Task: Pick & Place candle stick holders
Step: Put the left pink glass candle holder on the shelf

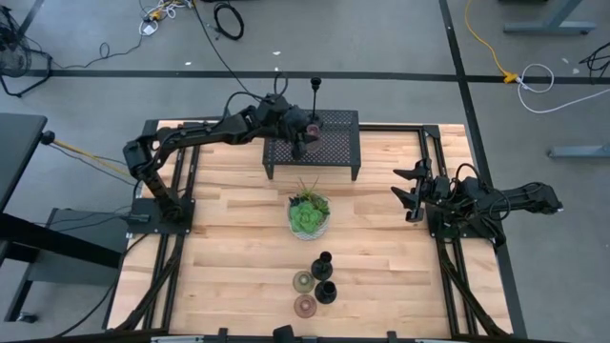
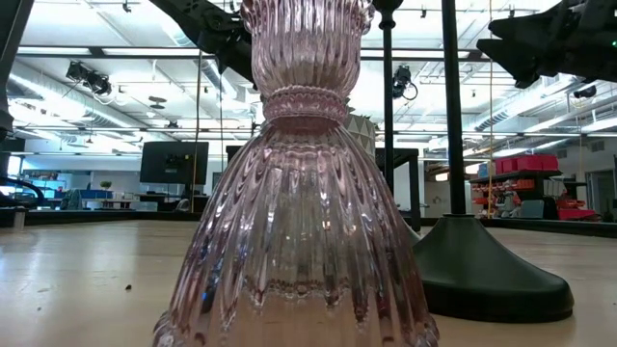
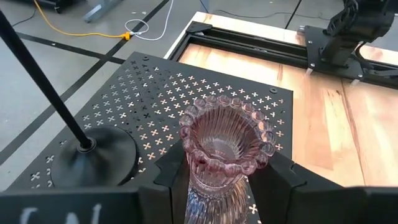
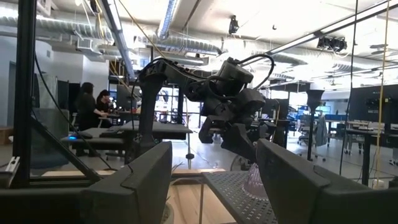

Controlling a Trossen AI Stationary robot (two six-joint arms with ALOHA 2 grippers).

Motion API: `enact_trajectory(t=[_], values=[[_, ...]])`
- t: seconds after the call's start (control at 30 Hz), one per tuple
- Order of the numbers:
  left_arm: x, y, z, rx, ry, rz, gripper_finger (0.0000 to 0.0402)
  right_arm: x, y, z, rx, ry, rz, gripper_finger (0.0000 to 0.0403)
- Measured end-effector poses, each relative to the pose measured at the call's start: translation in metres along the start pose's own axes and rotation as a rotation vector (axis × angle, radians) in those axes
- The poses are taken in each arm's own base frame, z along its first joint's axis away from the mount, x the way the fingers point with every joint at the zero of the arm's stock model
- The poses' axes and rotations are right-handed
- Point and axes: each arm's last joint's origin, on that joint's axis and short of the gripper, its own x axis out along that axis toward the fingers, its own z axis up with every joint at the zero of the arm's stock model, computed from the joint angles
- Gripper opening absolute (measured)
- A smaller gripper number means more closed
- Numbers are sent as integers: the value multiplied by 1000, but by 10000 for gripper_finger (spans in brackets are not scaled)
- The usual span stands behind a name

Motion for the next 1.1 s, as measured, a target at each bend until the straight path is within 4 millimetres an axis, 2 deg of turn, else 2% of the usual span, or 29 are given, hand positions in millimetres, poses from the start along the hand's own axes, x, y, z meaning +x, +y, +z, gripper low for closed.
enact_trajectory(t=[0.23,0.83,1.1], values=[[0,0,0,-1,0,0,151,0,0,0,0,0,0,236],[1,-7,5,33,-45,-11,156,0,0,0,0,0,0,236],[1,-7,3,44,-22,38,156,0,0,0,0,0,0,236]])
